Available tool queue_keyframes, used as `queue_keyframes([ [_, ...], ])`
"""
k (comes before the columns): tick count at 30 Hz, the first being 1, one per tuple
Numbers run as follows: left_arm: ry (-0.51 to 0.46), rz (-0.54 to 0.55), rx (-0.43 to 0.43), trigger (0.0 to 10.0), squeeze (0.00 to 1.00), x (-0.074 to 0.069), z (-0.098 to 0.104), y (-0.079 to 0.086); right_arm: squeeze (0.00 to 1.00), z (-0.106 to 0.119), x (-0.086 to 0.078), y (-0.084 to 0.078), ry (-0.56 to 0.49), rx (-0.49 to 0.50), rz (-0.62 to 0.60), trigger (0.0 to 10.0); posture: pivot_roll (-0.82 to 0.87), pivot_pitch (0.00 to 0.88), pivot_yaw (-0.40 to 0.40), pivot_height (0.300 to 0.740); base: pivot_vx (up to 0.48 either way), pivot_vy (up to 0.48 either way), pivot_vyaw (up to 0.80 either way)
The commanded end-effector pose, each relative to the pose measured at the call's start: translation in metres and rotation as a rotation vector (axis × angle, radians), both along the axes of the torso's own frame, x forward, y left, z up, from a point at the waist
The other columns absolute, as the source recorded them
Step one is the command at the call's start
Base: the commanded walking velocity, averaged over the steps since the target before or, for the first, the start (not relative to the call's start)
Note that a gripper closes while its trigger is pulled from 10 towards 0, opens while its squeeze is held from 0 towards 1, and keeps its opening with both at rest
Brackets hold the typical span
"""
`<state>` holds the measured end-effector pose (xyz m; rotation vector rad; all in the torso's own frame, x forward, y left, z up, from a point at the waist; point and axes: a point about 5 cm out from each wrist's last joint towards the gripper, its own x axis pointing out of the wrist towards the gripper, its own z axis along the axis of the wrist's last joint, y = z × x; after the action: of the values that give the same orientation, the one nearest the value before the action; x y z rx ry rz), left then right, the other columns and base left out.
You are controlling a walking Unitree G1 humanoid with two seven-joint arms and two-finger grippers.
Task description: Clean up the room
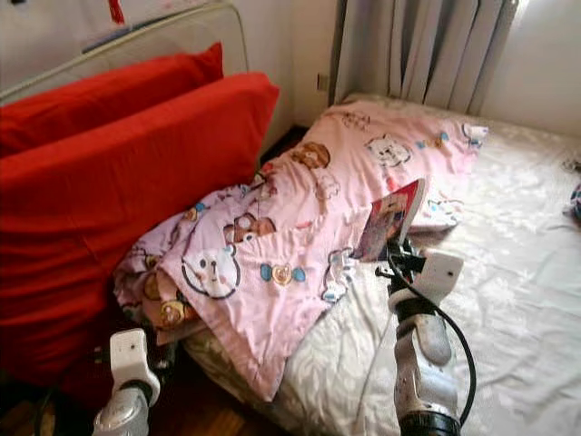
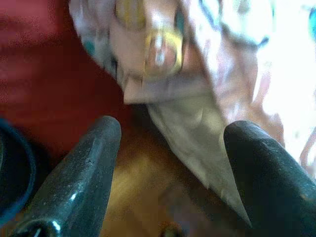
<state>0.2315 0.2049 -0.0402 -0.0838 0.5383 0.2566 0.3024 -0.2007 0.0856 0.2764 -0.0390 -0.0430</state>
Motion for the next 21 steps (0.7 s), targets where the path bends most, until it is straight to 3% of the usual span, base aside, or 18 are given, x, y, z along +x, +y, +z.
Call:
queue_keyframes([
  [1, 0.065, 0.011, 0.013, 10.0, 0.00, -0.010, -0.009, 0.004, 0.00, 0.007, 0.003, -0.002, -0.029, -0.018, -0.007, 10.0, -0.13, 0.000, 0.011, 0.740, 0.000, 0.000, 0.00],
  [2, 0.065, 0.011, 0.013, 10.0, 0.00, -0.010, -0.009, 0.004, 0.00, 0.007, 0.003, -0.002, -0.029, -0.018, -0.007, 10.0, -0.13, 0.000, 0.011, 0.740, 0.000, 0.000, 0.00],
  [4, 0.145, 0.015, 0.030, 10.0, 0.00, -0.027, -0.020, 0.007, 0.00, 0.008, 0.004, -0.002, -0.031, -0.034, 0.004, 10.0, -0.14, 0.000, 0.010, 0.740, 0.000, 0.000, 0.00],
  [7, 0.184, 0.020, 0.038, 10.0, 0.00, -0.037, -0.026, 0.011, 0.00, 0.007, 0.006, -0.002, -0.025, -0.037, 0.005, 10.0, -0.14, 0.000, 0.011, 0.740, 0.000, 0.000, 0.00],
  [13, 0.264, 0.000, 0.051, 10.0, 0.00, -0.057, -0.037, 0.015, 0.00, 0.005, 0.006, 0.000, -0.020, -0.039, 0.008, 10.0, -0.15, 0.000, 0.019, 0.740, 0.000, 0.000, -0.79],
  [21, 0.274, -0.026, 0.064, 10.0, 0.00, -0.057, -0.038, 0.013, 0.00, 0.007, 0.008, -0.002, -0.014, -0.042, -0.001, 10.0, -0.15, 0.000, 0.008, 0.740, 0.000, 0.000, -0.78],
])
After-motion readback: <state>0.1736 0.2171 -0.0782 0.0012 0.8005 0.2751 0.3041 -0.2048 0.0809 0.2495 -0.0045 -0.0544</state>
